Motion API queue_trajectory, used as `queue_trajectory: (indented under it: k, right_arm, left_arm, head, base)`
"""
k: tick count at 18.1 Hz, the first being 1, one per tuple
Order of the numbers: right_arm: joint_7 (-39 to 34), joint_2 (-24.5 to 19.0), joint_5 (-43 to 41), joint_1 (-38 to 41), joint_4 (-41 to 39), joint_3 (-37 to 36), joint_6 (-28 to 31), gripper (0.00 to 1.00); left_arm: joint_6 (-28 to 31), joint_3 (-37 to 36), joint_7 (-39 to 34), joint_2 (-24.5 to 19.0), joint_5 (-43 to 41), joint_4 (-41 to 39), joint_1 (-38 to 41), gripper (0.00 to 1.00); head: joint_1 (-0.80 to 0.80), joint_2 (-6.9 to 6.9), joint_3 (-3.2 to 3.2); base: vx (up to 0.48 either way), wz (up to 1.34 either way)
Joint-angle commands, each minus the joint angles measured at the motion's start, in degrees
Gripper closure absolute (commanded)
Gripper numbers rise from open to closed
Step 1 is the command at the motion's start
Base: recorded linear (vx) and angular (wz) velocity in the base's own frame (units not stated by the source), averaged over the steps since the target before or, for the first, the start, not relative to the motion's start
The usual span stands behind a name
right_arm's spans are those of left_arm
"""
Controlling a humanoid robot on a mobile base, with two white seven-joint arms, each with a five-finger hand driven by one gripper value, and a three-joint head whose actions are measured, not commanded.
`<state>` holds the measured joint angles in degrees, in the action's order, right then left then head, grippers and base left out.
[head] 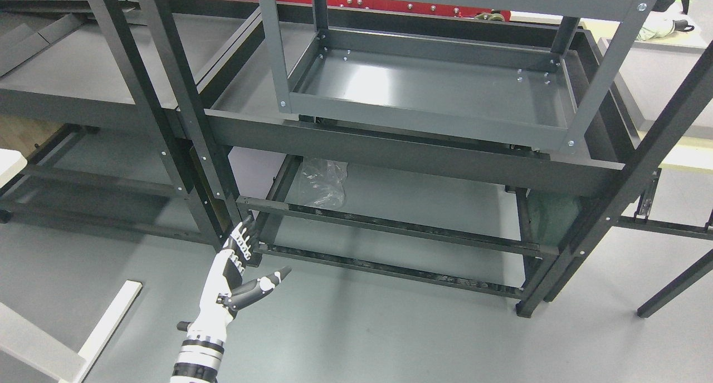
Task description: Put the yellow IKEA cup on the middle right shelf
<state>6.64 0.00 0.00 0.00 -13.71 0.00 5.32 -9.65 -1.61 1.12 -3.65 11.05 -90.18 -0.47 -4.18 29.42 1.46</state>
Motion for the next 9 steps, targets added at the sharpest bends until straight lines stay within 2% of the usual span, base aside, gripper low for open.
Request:
queue_trajectory:
  k: [1,9]
  right_arm:
    - [0.04,1.00,-1.41,0.80,0.00,0.97,0.04,0.01]
    - [0.04,1.00,-1.41,0.80,0.00,0.97,0.04,0.01]
  left_arm:
    - [-0.01,4.16,0.02,2.15,0.02,0.27,1.00,0.01]
    - [-0.10,3.20,0.02,2.65,0.02,-0.17,-1.29,0.01]
  head:
    - [0.00,0.00,0.00]
    - [0.00,0.00,0.00]
  base:
    - [0.000,0.00]
    - [0.000,0.00]
